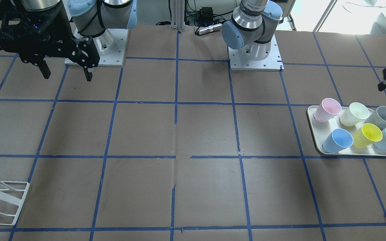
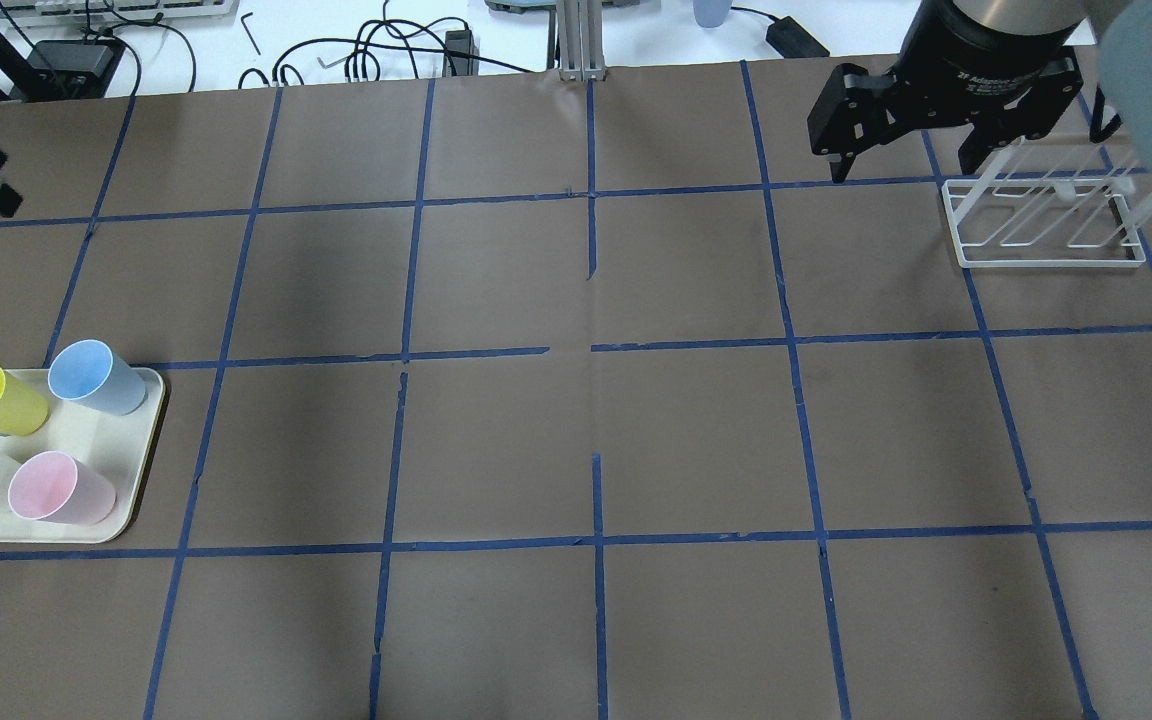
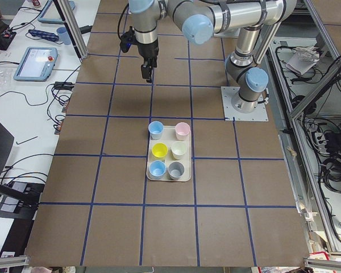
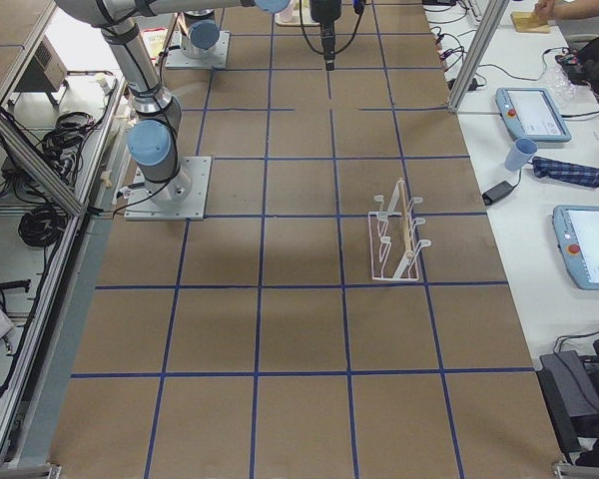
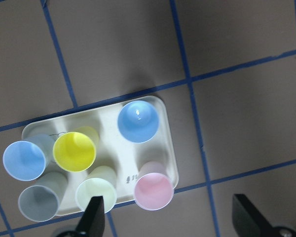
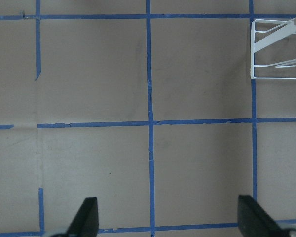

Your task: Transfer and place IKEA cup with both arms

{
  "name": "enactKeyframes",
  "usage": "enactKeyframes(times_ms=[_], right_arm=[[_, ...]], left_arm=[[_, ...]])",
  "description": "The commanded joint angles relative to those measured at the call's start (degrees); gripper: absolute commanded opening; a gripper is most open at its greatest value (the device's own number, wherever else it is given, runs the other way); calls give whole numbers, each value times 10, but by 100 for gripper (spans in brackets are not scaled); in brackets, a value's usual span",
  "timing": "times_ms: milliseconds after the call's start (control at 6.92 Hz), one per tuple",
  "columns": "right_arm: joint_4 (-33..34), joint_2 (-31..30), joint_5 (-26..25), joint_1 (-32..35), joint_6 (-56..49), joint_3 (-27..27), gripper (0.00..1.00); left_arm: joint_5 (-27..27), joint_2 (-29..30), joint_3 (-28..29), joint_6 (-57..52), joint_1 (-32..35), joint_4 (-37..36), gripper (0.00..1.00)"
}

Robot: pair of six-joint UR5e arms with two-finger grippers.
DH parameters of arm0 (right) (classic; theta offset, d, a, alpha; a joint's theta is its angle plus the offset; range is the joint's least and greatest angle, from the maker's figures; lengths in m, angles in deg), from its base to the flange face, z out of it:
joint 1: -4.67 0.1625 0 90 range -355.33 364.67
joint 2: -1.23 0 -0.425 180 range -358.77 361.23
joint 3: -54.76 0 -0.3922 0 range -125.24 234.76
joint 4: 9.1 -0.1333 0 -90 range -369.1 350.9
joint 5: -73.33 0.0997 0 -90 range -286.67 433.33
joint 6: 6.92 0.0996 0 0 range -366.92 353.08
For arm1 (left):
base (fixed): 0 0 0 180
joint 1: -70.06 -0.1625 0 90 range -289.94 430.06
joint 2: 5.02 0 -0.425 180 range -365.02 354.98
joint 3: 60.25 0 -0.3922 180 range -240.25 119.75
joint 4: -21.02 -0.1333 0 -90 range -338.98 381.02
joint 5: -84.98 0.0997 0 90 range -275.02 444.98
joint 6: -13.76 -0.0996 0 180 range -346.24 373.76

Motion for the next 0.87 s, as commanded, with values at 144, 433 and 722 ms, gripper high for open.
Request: enactKeyframes(times_ms=[144,433,722], right_arm=[[0,-1,-2,0,-1,1,100],[-1,-1,-2,0,-1,0,100],[-1,-1,-1,0,0,-1,100]], left_arm=[[-2,-29,-48,214,186,-4,99],[-8,-79,-114,209,187,-18,100],[-11,-88,-121,205,180,-83,100]])
